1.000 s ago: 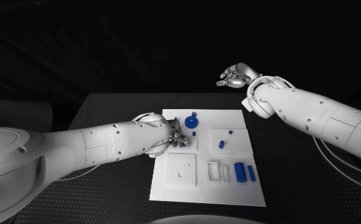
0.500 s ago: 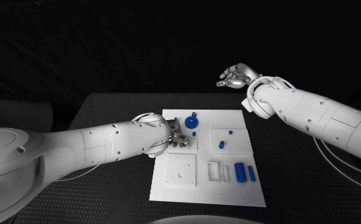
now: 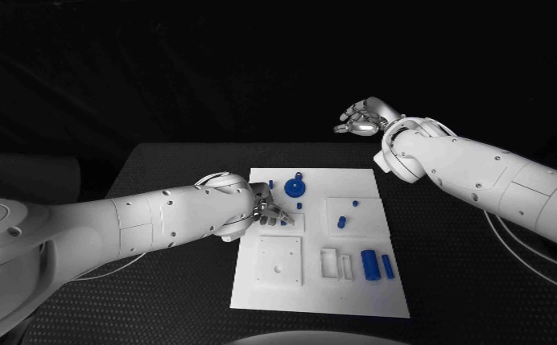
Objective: Assemble the parts on the task board
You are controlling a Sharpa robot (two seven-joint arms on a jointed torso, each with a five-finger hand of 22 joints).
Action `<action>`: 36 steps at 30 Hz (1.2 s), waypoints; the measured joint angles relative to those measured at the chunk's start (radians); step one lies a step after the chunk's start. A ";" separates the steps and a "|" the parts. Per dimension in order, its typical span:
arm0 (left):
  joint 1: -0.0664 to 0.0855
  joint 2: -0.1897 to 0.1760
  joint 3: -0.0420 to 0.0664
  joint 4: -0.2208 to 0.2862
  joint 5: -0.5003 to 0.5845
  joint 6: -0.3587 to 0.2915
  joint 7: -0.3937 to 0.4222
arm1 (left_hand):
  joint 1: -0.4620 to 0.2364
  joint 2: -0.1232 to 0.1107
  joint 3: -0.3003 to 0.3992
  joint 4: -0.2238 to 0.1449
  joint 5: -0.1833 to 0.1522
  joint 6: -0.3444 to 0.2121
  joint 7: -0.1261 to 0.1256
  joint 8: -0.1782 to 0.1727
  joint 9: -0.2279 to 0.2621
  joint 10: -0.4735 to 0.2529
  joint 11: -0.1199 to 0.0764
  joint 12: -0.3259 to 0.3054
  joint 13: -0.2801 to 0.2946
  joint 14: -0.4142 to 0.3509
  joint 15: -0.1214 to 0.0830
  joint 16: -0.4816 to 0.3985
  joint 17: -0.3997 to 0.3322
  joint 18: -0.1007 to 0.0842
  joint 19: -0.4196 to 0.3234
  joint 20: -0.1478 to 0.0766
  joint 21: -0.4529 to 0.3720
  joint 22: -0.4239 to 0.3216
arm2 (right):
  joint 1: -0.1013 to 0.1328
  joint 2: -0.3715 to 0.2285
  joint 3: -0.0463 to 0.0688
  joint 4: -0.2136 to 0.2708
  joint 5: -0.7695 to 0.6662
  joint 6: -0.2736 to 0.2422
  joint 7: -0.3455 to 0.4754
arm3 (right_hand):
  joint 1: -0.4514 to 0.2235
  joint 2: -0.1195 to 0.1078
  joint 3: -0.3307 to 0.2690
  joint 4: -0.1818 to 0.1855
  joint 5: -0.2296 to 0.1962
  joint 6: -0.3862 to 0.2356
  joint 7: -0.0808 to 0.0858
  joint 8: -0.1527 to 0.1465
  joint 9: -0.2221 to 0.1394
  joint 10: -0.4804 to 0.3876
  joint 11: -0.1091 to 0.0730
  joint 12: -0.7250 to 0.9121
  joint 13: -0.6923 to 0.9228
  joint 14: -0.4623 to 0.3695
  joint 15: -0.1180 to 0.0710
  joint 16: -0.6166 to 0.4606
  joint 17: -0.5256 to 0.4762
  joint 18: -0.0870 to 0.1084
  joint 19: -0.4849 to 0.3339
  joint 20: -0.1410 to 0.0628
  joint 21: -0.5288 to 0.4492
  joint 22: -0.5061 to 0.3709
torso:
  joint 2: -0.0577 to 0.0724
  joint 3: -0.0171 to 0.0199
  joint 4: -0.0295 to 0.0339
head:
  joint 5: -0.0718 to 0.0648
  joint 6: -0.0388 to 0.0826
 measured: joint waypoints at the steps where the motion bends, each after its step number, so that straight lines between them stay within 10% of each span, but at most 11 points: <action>1: 0.002 -0.002 0.001 0.003 0.000 0.000 0.000 | 0.000 0.000 -0.005 0.001 0.000 0.000 0.000 0.000 0.001 0.000 0.000 0.000 0.001 0.000 0.000 0.000 0.000 0.000 0.000 0.000 0.000 0.000 | 0.000 0.000 0.000 0.000 0.000 0.000 0.000 | 0.000 0.000 0.000 0.000 0.000 0.000 0.000 0.000 0.000 0.000 0.000 0.000 0.000 0.000 0.000 0.000 -0.001 0.000 0.000 0.000 0.000 0.000 | 0.000 0.0001 0.0002 | 0.000 0.000; 11: 0.017 -0.048 0.087 0.040 0.010 0.003 0.000 | -0.004 -0.004 -0.019 0.012 0.000 -0.001 -0.001 0.000 0.002 0.000 0.000 -0.006 0.001 -0.007 -0.001 0.000 0.000 0.016 -0.001 0.000 0.000 0.000 | -0.002 -0.010 0.000 0.002 0.000 0.000 0.000 | 0.000 0.000 0.000 0.000 0.000 0.000 0.000 0.000 -0.001 0.000 0.000 0.000 -0.002 0.000 0.000 0.004 -0.002 0.000 0.000 0.000 0.000 0.001 | 0.000 0.0001 0.0002 | 0.001 0.008; 17: 0.089 -0.032 0.094 -0.038 0.030 0.055 0.000 | 0.026 0.047 -0.060 -0.002 0.000 -0.070 0.023 -0.035 -0.008 -0.052 0.025 -0.041 -0.005 -0.056 0.013 -0.032 -0.013 0.016 -0.049 0.017 -0.030 0.000 | -0.002 -0.014 0.000 0.000 0.000 0.000 0.000 | 0.000 0.000 0.000 0.000 0.000 0.000 0.000 0.000 -0.001 0.000 0.000 0.004 -0.003 0.000 0.000 0.004 -0.002 0.000 0.000 0.000 0.000 0.001 | 0.000 0.0005 0.0002 | -0.003 0.018; 22: 0.090 -0.004 0.090 -0.142 0.059 0.088 0.006 | 0.061 0.102 -0.112 -0.033 0.000 -0.111 0.036 -0.075 -0.029 -0.082 0.037 -0.053 -0.005 -0.076 0.023 -0.051 -0.019 0.016 -0.068 0.022 -0.049 0.001 | -0.002 -0.014 0.000 -0.001 0.000 0.000 0.000 | 0.000 0.000 0.000 0.000 0.000 0.000 0.000 0.000 -0.001 0.000 0.000 0.004 -0.003 0.000 0.000 0.004 -0.003 0.000 0.000 0.000 0.000 0.002 | 0.000 0.0009 0.0002 | -0.001 0.030; 36: 0.098 0.090 0.091 -0.349 0.099 0.136 0.037 | 0.061 0.102 -0.134 -0.015 0.000 -0.129 0.046 -0.110 -0.059 -0.094 0.048 -0.054 -0.004 -0.085 0.031 -0.055 -0.020 0.016 -0.070 0.023 -0.061 0.000 | -0.002 -0.016 0.000 0.005 0.005 -0.001 0.001 | 0.000 0.000 0.000 0.000 0.004 0.000 0.000 0.000 -0.002 0.000 0.000 0.004 -0.007 0.000 0.000 0.004 -0.005 0.000 0.000 0.000 0.000 0.002 | 0.013 -0.0010 -0.0066 | 0.003 0.064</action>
